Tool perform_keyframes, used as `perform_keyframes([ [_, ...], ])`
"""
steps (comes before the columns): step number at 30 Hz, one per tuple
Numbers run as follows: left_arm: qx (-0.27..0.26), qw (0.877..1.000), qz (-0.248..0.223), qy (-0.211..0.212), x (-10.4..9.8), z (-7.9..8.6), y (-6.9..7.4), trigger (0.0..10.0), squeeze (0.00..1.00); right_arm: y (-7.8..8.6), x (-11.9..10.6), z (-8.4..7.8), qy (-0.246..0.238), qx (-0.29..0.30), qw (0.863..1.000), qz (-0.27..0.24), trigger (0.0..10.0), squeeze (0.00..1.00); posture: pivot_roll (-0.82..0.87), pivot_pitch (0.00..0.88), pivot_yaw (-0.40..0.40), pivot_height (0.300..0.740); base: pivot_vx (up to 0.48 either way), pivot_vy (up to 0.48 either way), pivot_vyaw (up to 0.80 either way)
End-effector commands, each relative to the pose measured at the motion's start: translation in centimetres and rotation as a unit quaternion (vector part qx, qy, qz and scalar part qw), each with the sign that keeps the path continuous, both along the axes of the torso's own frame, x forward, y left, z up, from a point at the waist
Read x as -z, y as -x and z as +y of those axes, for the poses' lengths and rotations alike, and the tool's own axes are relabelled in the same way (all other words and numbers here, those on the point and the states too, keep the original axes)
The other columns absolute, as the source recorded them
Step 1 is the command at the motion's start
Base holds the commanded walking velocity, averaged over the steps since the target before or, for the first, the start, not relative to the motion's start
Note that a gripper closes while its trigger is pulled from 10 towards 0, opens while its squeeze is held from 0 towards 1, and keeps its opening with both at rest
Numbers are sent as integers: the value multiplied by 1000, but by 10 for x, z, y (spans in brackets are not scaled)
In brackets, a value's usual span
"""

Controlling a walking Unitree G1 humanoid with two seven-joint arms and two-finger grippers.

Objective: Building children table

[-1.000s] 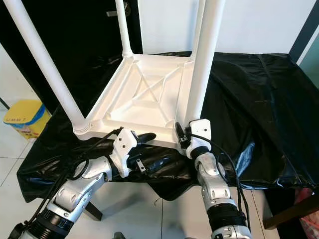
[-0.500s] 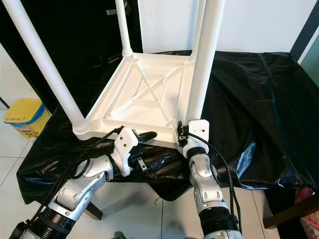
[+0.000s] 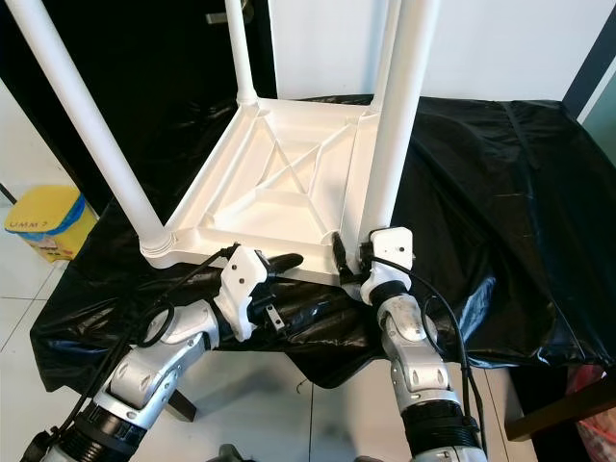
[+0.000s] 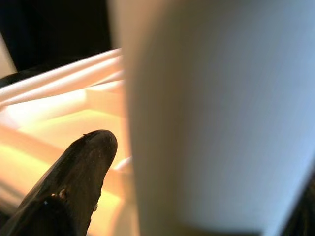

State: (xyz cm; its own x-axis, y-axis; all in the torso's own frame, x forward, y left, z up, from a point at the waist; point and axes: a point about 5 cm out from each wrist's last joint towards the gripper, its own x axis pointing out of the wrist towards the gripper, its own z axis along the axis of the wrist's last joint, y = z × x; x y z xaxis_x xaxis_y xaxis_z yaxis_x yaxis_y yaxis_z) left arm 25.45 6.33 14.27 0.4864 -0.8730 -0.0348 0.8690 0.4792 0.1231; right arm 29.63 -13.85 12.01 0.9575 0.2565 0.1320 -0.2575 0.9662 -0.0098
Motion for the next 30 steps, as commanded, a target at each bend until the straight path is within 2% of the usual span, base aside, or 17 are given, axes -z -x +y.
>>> perform_keyframes([
  [1, 0, 1000, -1, -5, 0, 0, 3, 10000, 0, 2, -1, -2, -2, -14, 1000, 0, 10000, 0, -58, 0, -13, 740, 0, 0, 0],
  [4, 1, 1000, 2, -7, 1, 1, 5, 10000, 0, 2, -2, -9, 5, -37, 999, -4, 10000, 0, -58, 0, -8, 740, 0, 0, 0],
  [6, 4, 1000, 5, -10, 1, 2, 7, 10000, 0, 4, -3, -15, 17, -74, 997, -6, 10000, 0, -58, 0, 6, 740, 0, 0, 0],
  [10, 6, 1000, 6, -11, 2, 2, 8, 10000, 0, 4, -4, -17, 23, -89, 996, -5, 10000, 0, -58, 0, 6, 740, 0, 0, 0],
  [12, 14, 1000, 11, -10, 1, 0, 11, 10000, 0, 4, -4, -22, 43, -122, 992, -4, 10000, 0, -74, 2, 28, 740, 0, 0, 0],
  [14, 14, 1000, 11, -10, 1, 0, 11, 10000, 0, 4, -4, -22, 43, -122, 992, -4, 10000, 0, -74, 2, 28, 740, 0, 0, 0],
  [15, 26, 999, 15, -11, 1, -2, 14, 10000, 0, 1, -4, -25, 60, -149, 987, 1, 10000, 0, -81, 9, 38, 740, 0, 0, 0],
  [25, 40, 999, 18, -16, 0, -3, 16, 10000, 0, -12, -4, -21, 84, -189, 978, 13, 10000, 0, -89, 15, 49, 740, 0, 0, 0],
  [26, 41, 999, 18, -16, 1, -4, 16, 10000, 0, -14, -3, -20, 85, -191, 978, 15, 9020, 0, -87, 19, 46, 740, 0, 0, 0],
  [27, 42, 999, 18, -16, 1, -4, 16, 10000, 0, -16, -3, -20, 85, -193, 977, 16, 1882, 0, -87, 19, 46, 740, 0, 0, 0],
  [28, 42, 999, 18, -16, 1, -4, 16, 10000, 0, -16, -3, -20, 85, -193, 977, 16, 1882, 0, -87, 19, 46, 740, 0, 0, 0],
  [29, 41, 999, 19, -17, 1, -4, 16, 10000, 0, -17, -2, -19, 82, -194, 977, 16, 0, 0, -92, 22, 47, 740, 0, 0, 0],
  [30, 40, 999, 21, -14, 1, -5, 16, 10000, 0, -18, -2, -19, 80, -193, 978, 16, 0, 0, -95, 32, 50, 740, 0, 0, 0],
])
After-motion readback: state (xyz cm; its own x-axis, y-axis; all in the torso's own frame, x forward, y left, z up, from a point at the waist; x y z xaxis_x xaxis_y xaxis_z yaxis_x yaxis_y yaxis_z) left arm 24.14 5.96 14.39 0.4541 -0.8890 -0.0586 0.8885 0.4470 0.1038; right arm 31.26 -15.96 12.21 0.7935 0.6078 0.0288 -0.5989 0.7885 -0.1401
